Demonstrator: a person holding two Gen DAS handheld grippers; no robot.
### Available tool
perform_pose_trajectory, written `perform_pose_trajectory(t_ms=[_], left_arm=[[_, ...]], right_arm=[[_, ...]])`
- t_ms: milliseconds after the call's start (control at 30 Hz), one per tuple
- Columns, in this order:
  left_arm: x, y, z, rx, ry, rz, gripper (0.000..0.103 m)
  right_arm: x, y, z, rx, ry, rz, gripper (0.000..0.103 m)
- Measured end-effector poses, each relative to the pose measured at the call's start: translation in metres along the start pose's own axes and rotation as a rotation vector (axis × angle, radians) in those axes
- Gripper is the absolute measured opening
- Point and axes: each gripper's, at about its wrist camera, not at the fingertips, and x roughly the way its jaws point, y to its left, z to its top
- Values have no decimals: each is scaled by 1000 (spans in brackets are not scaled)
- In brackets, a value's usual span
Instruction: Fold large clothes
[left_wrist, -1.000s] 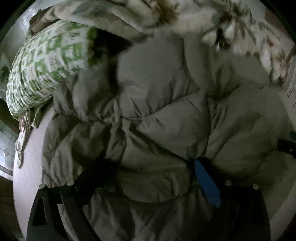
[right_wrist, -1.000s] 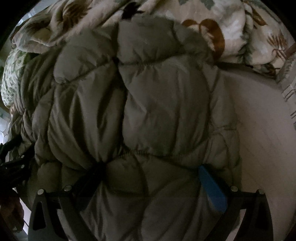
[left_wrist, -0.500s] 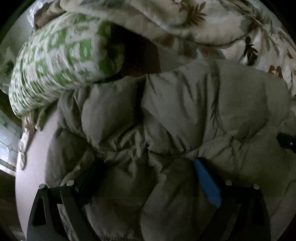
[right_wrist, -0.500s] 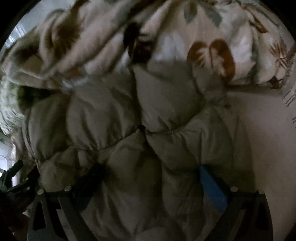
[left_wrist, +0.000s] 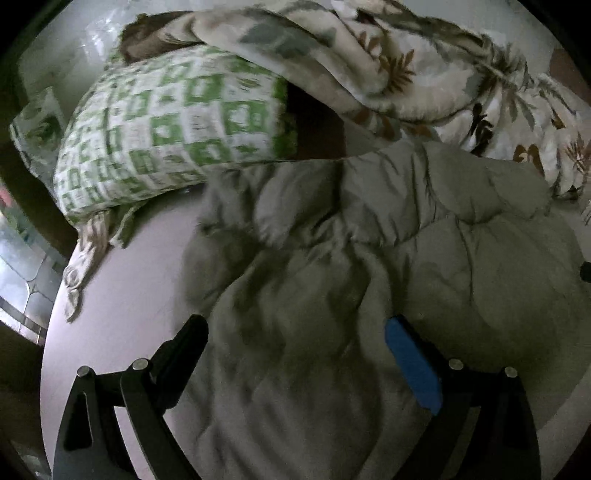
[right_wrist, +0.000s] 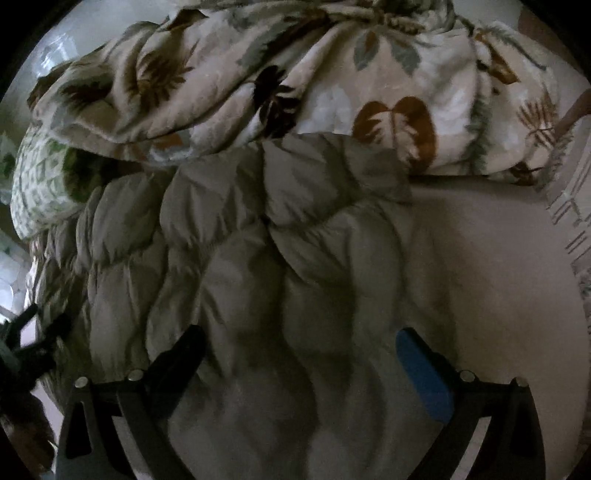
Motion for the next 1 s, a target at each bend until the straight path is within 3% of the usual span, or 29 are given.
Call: perform_pose_trajectory(t_ms=[300, 500, 633, 800, 1000], left_arm=[[-29, 38, -33, -23, 21, 10, 98], [-28, 51, -46, 12, 51, 14, 98], [-23, 60, -49, 5, 71, -23, 98], [-1, 75, -48, -79, 127, -107, 98], [28, 78, -45, -127, 160, -179, 98]], right_arm=[[-19, -42, -48, -67, 10, -76, 103], [-20, -55, -60, -71, 53, -44, 103], [-19, -61, -60, -64, 79, -26, 103], [-6, -72, -52, -16, 112, 31, 103], [15, -87, -44, 46, 120, 35, 103]])
